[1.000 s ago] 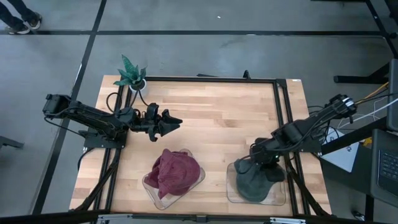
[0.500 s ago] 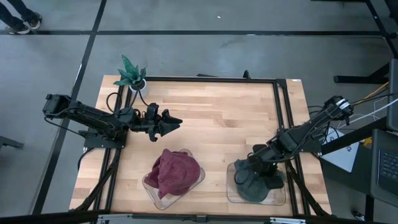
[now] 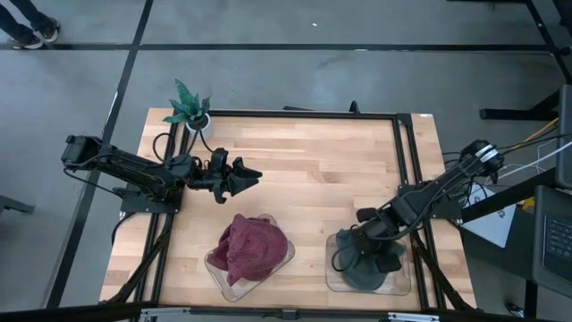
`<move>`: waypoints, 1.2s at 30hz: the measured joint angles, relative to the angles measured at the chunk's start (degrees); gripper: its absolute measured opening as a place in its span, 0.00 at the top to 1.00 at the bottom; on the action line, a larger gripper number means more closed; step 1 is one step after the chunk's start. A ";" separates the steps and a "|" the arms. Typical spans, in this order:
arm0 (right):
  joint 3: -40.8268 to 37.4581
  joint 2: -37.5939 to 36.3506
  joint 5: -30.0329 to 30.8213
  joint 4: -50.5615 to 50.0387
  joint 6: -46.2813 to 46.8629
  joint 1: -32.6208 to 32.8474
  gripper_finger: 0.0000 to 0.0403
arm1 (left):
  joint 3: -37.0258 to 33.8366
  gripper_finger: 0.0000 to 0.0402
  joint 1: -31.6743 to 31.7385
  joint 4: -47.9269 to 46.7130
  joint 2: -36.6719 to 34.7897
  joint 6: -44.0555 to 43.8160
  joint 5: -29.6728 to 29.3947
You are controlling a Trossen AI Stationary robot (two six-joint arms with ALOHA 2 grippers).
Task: Pick & Place hat
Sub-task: Put the gray cap into the right transparent bin
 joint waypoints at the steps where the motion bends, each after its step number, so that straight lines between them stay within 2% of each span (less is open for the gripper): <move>1: -1.69 -0.59 0.00 1.48 0.49 0.00 0.98 | 0.00 0.54 0.00 -0.01 0.00 0.02 0.00; 5: -9.93 -3.65 -0.05 7.36 5.49 0.31 0.97 | 0.00 0.54 0.00 -0.01 0.00 -1.41 -0.89; 8: -12.63 -5.77 -0.06 10.01 7.25 0.35 0.95 | 0.00 0.54 0.00 -0.01 0.00 -3.80 -1.05; 14: -10.62 -10.06 4.58 9.26 4.83 0.35 0.91 | 0.00 0.54 0.00 -0.02 0.00 -6.92 -1.05; 20: -10.28 -15.57 7.59 7.99 4.87 0.35 0.91 | 0.00 0.54 0.00 -0.09 0.00 -7.02 -1.07; 26: -10.28 -19.49 7.45 8.10 5.50 0.35 0.91 | 0.00 0.54 0.09 -0.14 0.00 -5.65 -1.27; 32: -10.26 -20.20 7.21 8.06 9.59 0.35 0.91 | 0.00 0.54 0.07 -0.14 0.00 -4.03 -1.22; 36: -10.23 -20.20 0.91 7.83 6.41 0.33 0.91 | 0.00 0.54 0.07 -0.14 0.00 -4.03 -1.20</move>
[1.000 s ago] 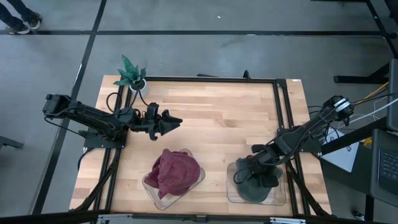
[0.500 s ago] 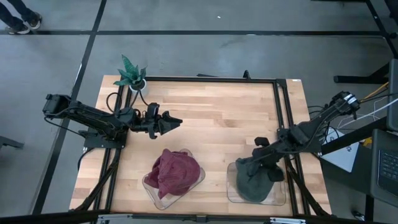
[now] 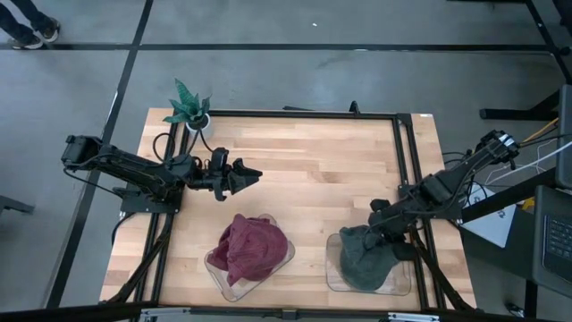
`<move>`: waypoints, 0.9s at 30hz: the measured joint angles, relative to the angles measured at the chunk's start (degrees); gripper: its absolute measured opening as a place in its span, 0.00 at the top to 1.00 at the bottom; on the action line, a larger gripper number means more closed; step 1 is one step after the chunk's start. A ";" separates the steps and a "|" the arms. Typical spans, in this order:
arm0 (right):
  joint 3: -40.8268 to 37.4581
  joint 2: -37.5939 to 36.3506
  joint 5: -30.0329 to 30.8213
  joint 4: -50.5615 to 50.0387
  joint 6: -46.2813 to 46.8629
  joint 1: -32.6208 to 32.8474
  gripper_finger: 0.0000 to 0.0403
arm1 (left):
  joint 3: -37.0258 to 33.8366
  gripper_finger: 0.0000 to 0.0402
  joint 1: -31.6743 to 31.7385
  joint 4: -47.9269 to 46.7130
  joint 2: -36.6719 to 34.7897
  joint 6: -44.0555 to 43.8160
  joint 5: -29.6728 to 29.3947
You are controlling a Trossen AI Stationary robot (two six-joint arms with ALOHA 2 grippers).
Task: Pick & Place hat
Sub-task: Put the gray cap into the right transparent bin
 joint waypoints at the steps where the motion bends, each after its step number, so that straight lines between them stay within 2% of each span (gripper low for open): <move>1: 0.01 0.00 -0.37 -0.04 0.12 0.03 0.91 | 0.00 0.54 0.00 -0.01 0.00 0.00 0.02; 6: 0.02 0.00 -1.49 -1.41 -1.74 0.00 0.82 | 0.00 0.54 0.00 -0.07 0.00 0.00 0.20; 13: 0.02 0.00 0.44 -3.19 -0.66 -1.12 0.56 | 0.00 0.53 0.00 -0.07 0.00 0.72 2.74; 16: 0.04 0.00 1.34 -2.86 2.70 -1.31 0.48 | 0.00 0.54 0.00 -0.07 0.00 2.86 3.15; 20: 0.03 -0.01 1.51 -1.20 6.80 -1.31 0.43 | 0.00 0.54 0.00 -0.04 0.00 6.81 3.15; 23: 0.02 -0.89 3.90 2.36 8.77 -1.31 0.42 | 0.00 0.53 0.00 0.16 -0.01 10.79 3.43; 27: -0.05 -6.64 12.75 3.85 5.47 -1.27 0.42 | -0.02 0.54 0.00 0.15 -0.02 14.70 7.37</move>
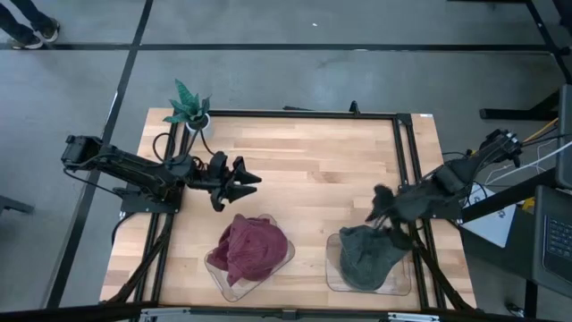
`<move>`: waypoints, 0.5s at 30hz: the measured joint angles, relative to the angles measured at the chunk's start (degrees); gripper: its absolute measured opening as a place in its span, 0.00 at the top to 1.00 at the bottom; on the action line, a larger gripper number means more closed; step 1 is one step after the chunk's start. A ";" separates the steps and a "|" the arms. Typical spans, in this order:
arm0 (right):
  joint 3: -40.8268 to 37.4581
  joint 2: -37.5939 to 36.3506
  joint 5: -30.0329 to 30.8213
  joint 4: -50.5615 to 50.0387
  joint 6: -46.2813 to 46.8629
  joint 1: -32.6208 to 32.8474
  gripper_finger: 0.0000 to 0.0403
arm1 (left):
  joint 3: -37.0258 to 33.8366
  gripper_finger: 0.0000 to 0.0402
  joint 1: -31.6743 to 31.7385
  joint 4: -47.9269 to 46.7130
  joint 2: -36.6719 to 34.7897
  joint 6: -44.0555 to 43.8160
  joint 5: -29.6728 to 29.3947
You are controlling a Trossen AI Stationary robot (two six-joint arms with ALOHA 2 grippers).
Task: Pick & Place hat
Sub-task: Put the gray cap into the right transparent bin, then return to Home Position
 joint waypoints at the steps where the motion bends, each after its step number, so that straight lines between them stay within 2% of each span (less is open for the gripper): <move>1: -0.52 -2.33 2.97 0.63 -0.84 0.00 0.42 | 0.00 0.54 -0.01 0.00 0.00 0.37 0.98; 4: -3.67 -10.04 8.04 4.81 -5.86 0.11 0.42 | 0.00 0.54 0.00 -0.38 0.00 1.67 3.20; 10: -14.86 -24.82 8.41 24.65 -24.17 -0.68 0.42 | 0.00 0.54 0.00 -0.43 -0.02 1.62 4.32; 15: -27.96 -36.97 8.48 37.34 -30.69 -2.37 0.41 | 0.00 0.53 -0.01 -0.39 -0.01 0.11 4.32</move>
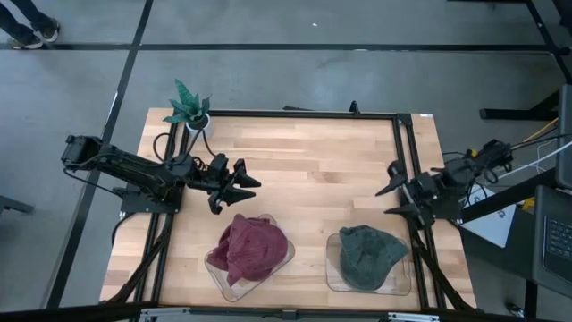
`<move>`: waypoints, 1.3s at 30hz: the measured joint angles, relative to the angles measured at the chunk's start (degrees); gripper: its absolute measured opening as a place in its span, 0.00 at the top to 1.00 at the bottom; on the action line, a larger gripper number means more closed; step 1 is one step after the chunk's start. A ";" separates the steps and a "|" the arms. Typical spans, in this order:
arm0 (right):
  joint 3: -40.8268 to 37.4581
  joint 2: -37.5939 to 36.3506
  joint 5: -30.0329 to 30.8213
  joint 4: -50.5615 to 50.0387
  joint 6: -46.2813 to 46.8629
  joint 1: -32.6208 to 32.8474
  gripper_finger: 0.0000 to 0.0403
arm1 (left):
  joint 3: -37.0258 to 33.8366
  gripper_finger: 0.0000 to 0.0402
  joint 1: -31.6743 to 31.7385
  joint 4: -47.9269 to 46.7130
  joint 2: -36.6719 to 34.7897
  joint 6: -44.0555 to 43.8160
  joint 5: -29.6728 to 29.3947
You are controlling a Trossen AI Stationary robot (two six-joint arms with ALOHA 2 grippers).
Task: Pick & Place hat
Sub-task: Return to Home Position
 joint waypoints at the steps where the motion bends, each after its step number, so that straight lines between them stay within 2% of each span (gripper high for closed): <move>1: -2.77 -2.14 -0.02 2.81 -1.24 -0.30 0.41 | 0.00 0.54 0.00 -0.02 -0.01 -0.28 0.00; 5: -10.84 -8.96 -0.14 11.12 -5.88 -1.80 0.41 | 0.00 0.54 -0.01 -0.02 -0.01 -2.59 -0.50; 10: -17.10 -15.72 -0.24 14.89 -8.62 -3.57 0.41 | 0.00 0.53 -0.01 0.06 0.01 -4.45 -0.55; 20: -25.32 -16.12 -1.84 23.88 -7.69 -8.67 0.41 | 0.00 0.53 0.01 -0.07 0.01 -4.87 -0.32; 27: -25.31 -16.11 -3.65 17.40 -6.34 -13.71 0.41 | -0.16 0.54 0.01 -0.13 0.01 -4.22 2.48; 32: -25.28 -16.11 -4.24 12.51 -1.67 -15.01 0.41 | -4.17 0.54 -0.76 0.14 0.01 -5.59 2.93; 39: -25.24 -15.86 0.04 11.38 0.99 -15.09 0.41 | -10.24 0.54 -2.04 5.07 -1.75 -3.86 2.43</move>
